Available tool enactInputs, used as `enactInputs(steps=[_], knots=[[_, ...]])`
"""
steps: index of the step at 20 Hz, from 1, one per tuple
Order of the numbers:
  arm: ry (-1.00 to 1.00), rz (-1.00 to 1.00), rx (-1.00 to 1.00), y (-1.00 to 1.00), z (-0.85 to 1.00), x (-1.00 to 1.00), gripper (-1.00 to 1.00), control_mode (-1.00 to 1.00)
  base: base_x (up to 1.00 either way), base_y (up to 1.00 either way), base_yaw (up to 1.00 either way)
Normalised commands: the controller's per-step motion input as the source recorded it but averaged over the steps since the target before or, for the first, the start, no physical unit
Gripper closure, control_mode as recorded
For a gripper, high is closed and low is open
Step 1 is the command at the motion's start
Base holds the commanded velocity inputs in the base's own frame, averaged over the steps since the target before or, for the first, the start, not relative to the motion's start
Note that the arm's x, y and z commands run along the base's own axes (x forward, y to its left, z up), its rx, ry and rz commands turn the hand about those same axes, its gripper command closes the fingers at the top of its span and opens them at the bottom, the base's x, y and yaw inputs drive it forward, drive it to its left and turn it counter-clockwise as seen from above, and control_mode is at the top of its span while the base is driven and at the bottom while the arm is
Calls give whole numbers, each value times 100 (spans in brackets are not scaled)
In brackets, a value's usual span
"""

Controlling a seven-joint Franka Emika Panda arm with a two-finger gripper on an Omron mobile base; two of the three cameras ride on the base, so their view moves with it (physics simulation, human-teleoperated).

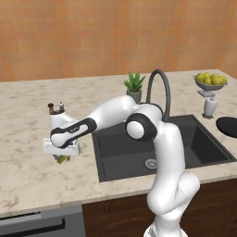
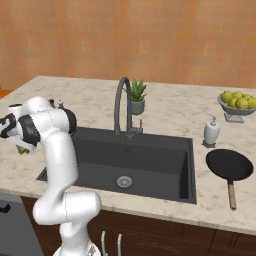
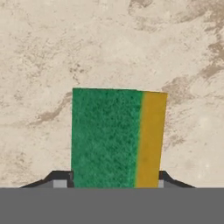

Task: Pick the pan and sponge and place them into the sink. Then turn on the water.

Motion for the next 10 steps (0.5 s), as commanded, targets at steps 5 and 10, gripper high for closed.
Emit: enactInputs(steps=[5, 10], knots=[[-15, 0, 1, -36, 9, 0, 100, -100, 0, 0, 0], [-14, 0, 3, -81, 34, 0, 100, -100, 0, 0, 0]])
